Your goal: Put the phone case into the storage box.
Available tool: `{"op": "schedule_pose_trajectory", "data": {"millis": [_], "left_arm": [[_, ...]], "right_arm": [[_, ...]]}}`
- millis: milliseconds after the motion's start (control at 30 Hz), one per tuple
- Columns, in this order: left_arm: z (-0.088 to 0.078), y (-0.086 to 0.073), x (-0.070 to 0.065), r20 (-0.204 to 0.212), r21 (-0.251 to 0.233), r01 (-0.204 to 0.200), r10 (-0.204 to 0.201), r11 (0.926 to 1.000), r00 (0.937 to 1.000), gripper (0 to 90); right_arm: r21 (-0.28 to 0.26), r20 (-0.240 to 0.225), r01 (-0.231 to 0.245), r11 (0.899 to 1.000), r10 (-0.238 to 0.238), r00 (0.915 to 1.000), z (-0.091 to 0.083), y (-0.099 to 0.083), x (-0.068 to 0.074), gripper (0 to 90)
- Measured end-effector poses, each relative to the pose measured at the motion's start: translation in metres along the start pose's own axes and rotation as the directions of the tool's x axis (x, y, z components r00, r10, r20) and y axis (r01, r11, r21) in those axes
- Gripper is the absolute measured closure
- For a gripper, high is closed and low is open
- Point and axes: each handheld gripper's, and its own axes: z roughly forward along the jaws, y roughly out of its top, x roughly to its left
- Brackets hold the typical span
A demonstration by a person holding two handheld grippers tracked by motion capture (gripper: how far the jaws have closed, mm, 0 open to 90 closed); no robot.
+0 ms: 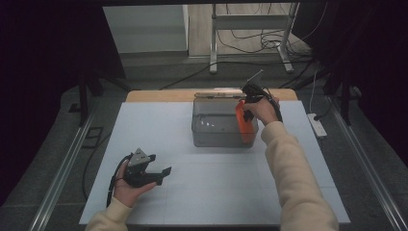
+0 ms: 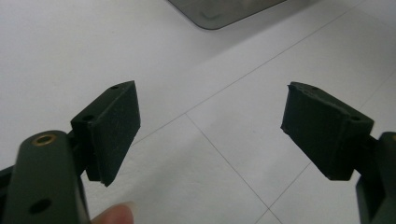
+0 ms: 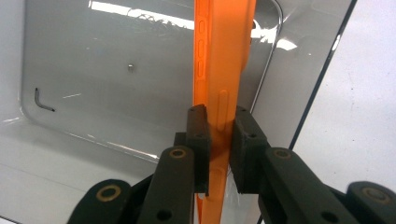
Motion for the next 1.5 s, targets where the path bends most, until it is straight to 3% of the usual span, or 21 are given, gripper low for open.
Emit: {"op": "schedule_pose_trajectory", "data": {"millis": [1067,1267,1500], "left_arm": [[0.000,0.000,0.000,0.003,0.001,-0.002,0.002,1.0000,1.0000,19.1],[0.000,0.000,0.000,0.004,0.000,-0.003,0.003,1.0000,1.0000,19.1],[0.001,0.000,-0.001,0.004,0.002,-0.004,0.004,1.0000,1.0000,19.1]], "right_arm": [[-0.024,0.033,-0.035,0.999,0.036,0.9988,0.001,-0.002,-0.002,78.8],[-0.040,0.030,0.007,0.999,-0.005,0.9995,-0.002,-0.003,0.002,71.1],[-0.084,0.032,0.035,0.996,-0.033,0.9990,-0.012,-0.006,0.005,69.7]]}}
